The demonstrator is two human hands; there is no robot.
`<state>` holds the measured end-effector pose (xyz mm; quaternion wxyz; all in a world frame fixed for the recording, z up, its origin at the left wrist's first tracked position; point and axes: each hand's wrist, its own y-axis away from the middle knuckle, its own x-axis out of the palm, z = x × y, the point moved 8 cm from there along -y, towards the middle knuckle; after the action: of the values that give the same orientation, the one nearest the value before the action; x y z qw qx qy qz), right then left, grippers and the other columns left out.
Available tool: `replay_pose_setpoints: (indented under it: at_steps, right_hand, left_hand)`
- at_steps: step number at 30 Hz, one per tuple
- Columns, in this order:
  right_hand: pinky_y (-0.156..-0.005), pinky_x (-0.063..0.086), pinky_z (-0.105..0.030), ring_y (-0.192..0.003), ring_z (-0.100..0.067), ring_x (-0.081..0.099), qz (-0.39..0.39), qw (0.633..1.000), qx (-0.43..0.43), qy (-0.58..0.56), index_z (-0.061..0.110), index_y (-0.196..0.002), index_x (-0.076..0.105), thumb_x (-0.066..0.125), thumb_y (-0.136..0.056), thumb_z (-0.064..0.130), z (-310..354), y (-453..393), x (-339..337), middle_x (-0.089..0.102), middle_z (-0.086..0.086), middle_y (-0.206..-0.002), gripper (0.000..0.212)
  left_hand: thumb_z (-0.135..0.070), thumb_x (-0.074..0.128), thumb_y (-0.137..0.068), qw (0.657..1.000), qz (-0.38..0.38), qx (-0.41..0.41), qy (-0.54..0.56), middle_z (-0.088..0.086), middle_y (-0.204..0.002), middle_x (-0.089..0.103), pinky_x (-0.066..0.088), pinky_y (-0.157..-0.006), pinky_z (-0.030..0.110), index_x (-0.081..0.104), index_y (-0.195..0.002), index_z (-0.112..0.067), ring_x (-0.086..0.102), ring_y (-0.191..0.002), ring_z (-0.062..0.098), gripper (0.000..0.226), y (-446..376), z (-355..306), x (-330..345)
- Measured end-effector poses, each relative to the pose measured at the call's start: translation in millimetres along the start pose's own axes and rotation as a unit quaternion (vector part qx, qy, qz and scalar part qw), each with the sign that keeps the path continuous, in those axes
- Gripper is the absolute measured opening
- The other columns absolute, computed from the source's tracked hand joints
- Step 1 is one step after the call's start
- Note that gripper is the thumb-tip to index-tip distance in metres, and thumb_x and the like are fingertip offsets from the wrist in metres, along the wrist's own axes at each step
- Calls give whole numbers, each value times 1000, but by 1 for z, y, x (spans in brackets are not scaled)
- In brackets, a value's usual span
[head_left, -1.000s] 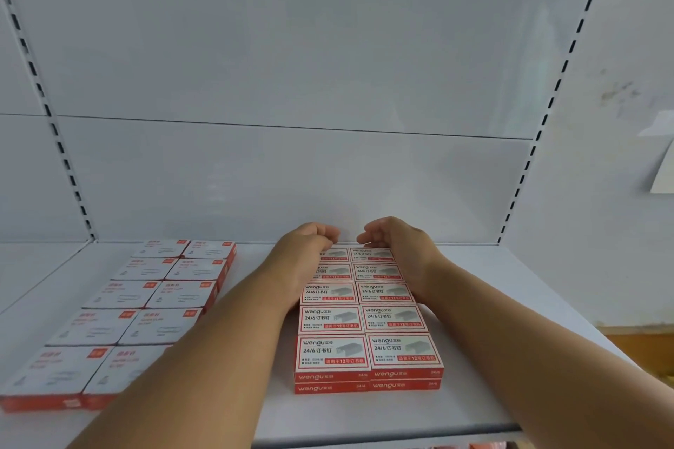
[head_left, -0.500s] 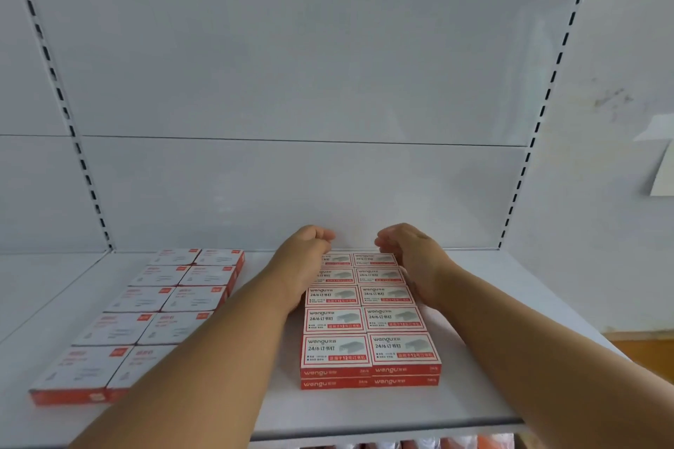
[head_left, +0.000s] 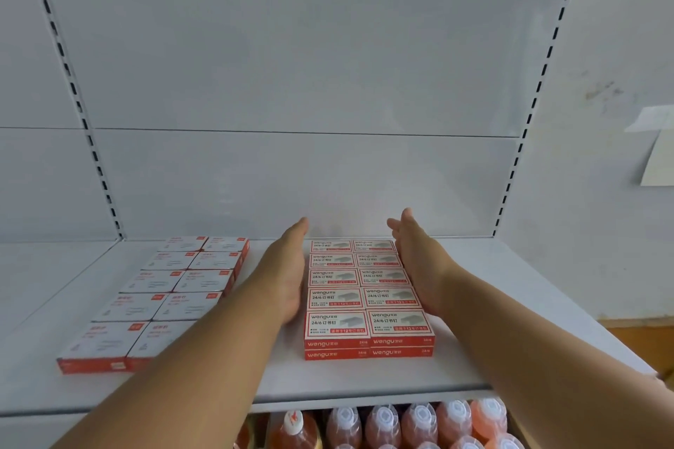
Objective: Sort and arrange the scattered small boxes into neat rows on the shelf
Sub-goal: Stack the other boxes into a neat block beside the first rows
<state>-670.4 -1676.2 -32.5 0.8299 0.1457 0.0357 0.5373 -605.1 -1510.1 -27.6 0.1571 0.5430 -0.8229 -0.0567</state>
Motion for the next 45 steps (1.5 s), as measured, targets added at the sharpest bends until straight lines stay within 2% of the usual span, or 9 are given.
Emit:
replay_pose_setpoints:
  at_steps: [2,5,10,15,22,32,38,42,45]
  right_hand:
    - [-61,56,-30,-56,-13,69,-9,1000,-4,3,40,-146,35,24,-93,70,-1,0,-2,55,9,-108,62]
    - [-56,55,-27,-60,-12,69,-13,1000,-8,5,40,-146,36,24,-94,69,1,3,1,44,4,-144,61]
    - [-55,55,-26,-68,-12,69,-25,999,-11,25,40,-145,39,24,-93,70,2,4,3,52,7,-134,61]
    - [-52,53,-24,-58,-8,68,-40,998,-13,40,39,-144,39,22,-94,69,4,9,3,58,14,-98,61]
    - [-37,48,-21,-82,-4,46,-48,999,-4,-25,37,-149,31,20,-97,66,10,30,5,43,6,-145,61]
    - [-58,52,-27,-51,-7,64,-40,997,-20,55,39,-142,42,22,-94,70,4,21,4,53,20,-81,60]
    - [-57,52,-27,-61,-9,65,-30,997,-38,60,38,-142,42,21,-94,70,4,18,5,54,15,-84,61]
    - [-66,48,-26,-67,-9,54,-16,998,-38,53,35,-136,47,23,-98,63,9,34,7,51,16,-86,53]
    - [-86,34,-22,-93,-5,50,-21,969,-115,220,36,-135,45,25,-103,50,17,47,-1,55,6,-124,40]
  left_hand:
    - [-53,39,-99,999,13,-18,26,-4,-62,73,60,-66,39,37,-147,-24,75,-68,23,56,-14,10,1]
    - [-58,43,-95,999,22,-27,35,10,-99,76,58,-83,53,37,-147,-32,74,-88,36,58,-22,16,2]
    - [-67,44,-85,999,34,-17,-6,12,-128,65,59,-77,50,39,-147,-32,72,-94,36,71,-21,16,6]
    - [-66,39,-90,999,29,-7,-27,12,-125,66,60,-71,42,40,-146,-34,73,-92,34,65,-18,13,5]
    - [-61,39,-95,999,23,-23,13,13,-104,75,56,-87,58,54,-110,-29,73,-90,37,39,-14,16,-1]
    - [-60,37,-97,997,47,-48,43,14,-96,76,56,-84,58,64,-107,-24,73,-87,39,46,4,21,9]
    - [-57,38,-98,998,43,-24,45,9,-86,77,57,-83,52,60,-83,-24,74,-84,36,43,12,14,9]
    - [-50,38,-102,997,40,27,58,-5,-68,74,55,-53,27,51,-105,-23,72,-58,12,30,26,3,7]
    - [-39,39,-104,987,2,114,-110,-13,-112,64,46,-68,19,45,-137,-35,55,-76,0,34,44,-13,-2]
